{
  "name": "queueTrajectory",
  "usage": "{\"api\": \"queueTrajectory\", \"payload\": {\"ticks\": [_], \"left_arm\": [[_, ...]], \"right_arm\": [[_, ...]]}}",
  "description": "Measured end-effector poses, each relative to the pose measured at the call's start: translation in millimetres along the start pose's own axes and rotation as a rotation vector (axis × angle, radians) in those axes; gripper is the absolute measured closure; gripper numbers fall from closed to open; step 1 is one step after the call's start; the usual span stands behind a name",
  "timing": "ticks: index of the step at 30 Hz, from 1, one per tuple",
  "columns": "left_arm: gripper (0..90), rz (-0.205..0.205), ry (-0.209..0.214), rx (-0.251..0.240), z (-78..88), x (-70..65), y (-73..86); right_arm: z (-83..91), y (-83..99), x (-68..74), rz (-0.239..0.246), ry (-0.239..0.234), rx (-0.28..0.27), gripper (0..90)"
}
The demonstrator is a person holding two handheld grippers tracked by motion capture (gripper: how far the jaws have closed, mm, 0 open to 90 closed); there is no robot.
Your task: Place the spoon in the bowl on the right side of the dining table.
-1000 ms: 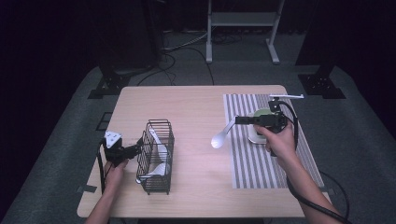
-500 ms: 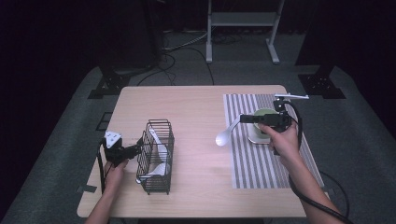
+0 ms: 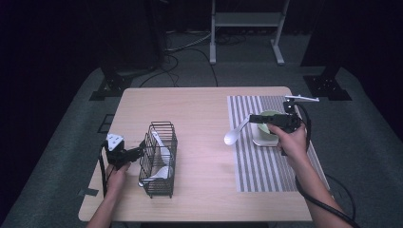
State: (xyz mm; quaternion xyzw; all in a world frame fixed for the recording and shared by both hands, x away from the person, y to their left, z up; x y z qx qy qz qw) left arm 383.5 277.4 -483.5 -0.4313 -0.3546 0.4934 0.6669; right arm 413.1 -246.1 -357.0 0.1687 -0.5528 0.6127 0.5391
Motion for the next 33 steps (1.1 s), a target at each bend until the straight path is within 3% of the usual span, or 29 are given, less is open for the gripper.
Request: {"api": "queueTrajectory", "payload": {"ticks": [15, 33], "left_arm": [[1.6, 0.002, 0.000, 0.000, 0.1, 0.2, 0.0], [1.6, 0.001, 0.001, 0.000, 0.1, 0.2, 0.0]], "right_arm": [[0.6, -7.3, -10.7, -0.023, 0.006, -0.029, 85.6], [13.6, -15.5, -27.7, -0.049, 0.038, -0.082, 85.6]]}}
Point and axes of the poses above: each handheld gripper's, and its own axes: z roughly backward along the jaws, y roughly out of its underside, x roughly to its left, the point moved 2 cm from there along -z, roughly forward along the jaws, and after that the axes turned 5 degrees about -z, right-handed, at the moved point
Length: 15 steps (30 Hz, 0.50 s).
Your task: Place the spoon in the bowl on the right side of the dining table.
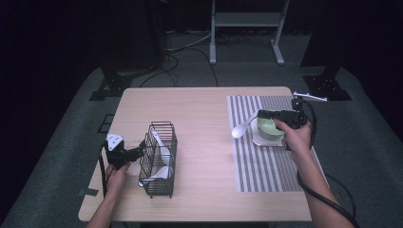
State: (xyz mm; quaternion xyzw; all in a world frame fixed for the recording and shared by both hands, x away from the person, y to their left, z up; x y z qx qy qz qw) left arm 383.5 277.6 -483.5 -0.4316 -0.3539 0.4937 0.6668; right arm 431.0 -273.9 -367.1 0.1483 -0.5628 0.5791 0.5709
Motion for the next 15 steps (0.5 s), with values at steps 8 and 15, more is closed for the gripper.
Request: {"api": "queueTrajectory", "payload": {"ticks": [8, 15], "left_arm": [[1.6, 0.001, -0.001, 0.000, 0.0, 0.0, 0.0], [1.6, 0.002, 0.000, 0.000, 0.0, 0.1, 0.0]], "right_arm": [[10.9, -3.9, -6.1, -0.014, 0.008, -0.035, 85.6], [19.3, -6.3, -11.8, -0.029, 0.019, -0.058, 85.6]]}}
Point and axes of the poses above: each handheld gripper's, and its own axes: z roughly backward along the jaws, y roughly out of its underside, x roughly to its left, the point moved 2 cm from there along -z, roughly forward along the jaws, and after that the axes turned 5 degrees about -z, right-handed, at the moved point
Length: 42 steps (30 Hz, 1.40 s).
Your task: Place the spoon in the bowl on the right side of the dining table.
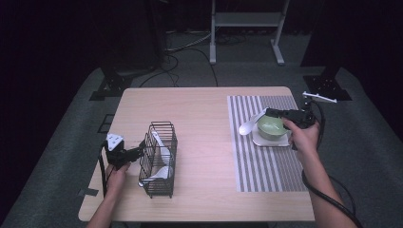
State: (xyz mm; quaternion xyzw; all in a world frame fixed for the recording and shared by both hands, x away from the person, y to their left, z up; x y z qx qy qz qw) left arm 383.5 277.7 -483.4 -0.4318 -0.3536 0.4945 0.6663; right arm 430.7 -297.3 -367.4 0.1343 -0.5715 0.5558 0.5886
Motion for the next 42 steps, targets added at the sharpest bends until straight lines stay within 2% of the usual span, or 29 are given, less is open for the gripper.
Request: {"api": "queueTrajectory", "payload": {"ticks": [42], "left_arm": [[1.6, -0.006, -0.001, -0.001, -0.2, -0.6, -0.1]], "right_arm": [[30.7, -13.7, -20.9, -0.041, 0.054, -0.100, 85.6]]}}
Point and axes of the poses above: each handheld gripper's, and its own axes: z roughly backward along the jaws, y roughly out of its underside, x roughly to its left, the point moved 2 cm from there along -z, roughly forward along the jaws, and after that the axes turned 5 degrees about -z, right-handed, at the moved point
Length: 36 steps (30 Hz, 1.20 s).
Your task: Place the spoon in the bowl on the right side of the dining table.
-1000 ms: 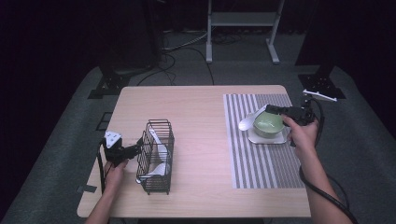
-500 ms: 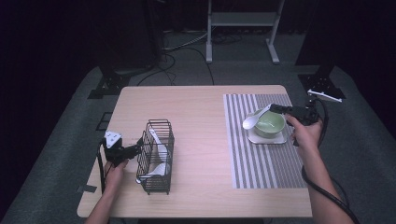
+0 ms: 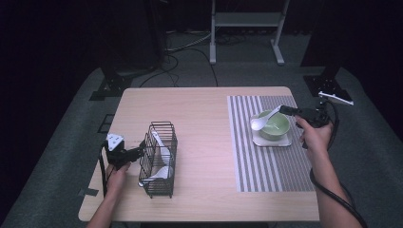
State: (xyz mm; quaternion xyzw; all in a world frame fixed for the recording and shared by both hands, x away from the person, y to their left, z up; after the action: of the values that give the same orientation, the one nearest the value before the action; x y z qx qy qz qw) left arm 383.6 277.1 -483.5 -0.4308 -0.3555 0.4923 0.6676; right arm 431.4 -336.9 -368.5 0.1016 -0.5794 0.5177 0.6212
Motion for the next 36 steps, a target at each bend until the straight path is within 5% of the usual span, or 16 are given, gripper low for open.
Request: {"api": "queueTrajectory", "payload": {"ticks": [36], "left_arm": [[1.6, 0.003, -0.001, 0.001, 0.1, 0.2, 0.1]], "right_arm": [[19.9, -10.7, -27.0, -0.053, 0.046, -0.081, 85.6]]}}
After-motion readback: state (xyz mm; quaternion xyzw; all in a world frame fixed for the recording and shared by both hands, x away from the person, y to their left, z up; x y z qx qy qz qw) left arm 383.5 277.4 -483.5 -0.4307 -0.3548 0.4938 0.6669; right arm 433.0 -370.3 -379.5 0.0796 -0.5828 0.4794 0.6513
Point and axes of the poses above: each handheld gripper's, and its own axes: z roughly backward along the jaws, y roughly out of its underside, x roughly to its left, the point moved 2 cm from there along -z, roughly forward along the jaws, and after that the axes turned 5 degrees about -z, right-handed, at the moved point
